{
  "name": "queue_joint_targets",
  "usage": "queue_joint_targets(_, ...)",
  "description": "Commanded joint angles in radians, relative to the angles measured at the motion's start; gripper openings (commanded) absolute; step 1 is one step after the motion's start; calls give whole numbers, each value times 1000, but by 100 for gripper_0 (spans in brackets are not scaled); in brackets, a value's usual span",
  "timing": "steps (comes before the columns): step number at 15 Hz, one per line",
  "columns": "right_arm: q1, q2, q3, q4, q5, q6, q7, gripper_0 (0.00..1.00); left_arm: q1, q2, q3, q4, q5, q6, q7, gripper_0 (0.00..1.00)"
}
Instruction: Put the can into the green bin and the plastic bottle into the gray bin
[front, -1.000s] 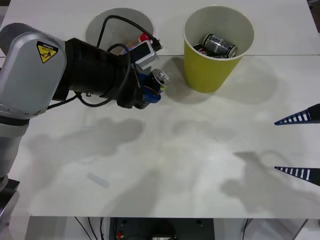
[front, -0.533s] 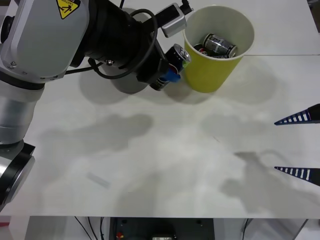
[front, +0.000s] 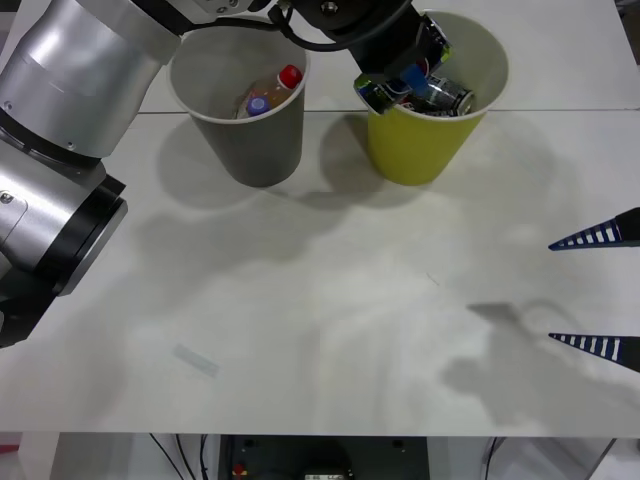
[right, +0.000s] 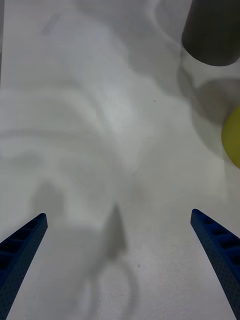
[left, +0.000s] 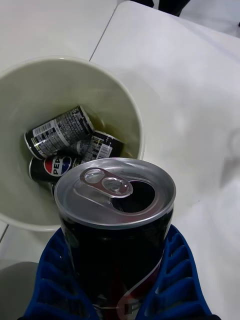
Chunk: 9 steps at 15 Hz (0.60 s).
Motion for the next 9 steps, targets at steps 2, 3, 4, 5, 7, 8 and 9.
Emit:
queue_joint_targets(2, 0, 0, 0, 0, 0, 0, 0, 100, -108, -65, -8, 197, -26, 104, 3, 1)
queue_joint_targets(3, 0, 0, 0, 0, 0, 0, 0, 100, -142, -87, -8, 266, -35, 140, 3, 1)
queue_joint_targets(4, 0, 0, 0, 0, 0, 0, 0, 100, -168, -105, -8, 325, -44, 170, 3, 0)
queue_joint_targets(5, 0, 0, 0, 0, 0, 0, 0, 100, -185, -118, -8, 368, -52, 203, 5, 0)
queue_joint_targets(7, 0, 0, 0, 0, 0, 0, 0, 100, -197, -133, -8, 434, -66, 278, 6, 1)
queue_joint_targets(8, 0, 0, 0, 0, 0, 0, 0, 100, -197, -134, -8, 455, -69, 311, 6, 1)
queue_joint_targets(9, 0, 0, 0, 0, 0, 0, 0, 100, -197, -134, -10, 472, -69, 331, 8, 1)
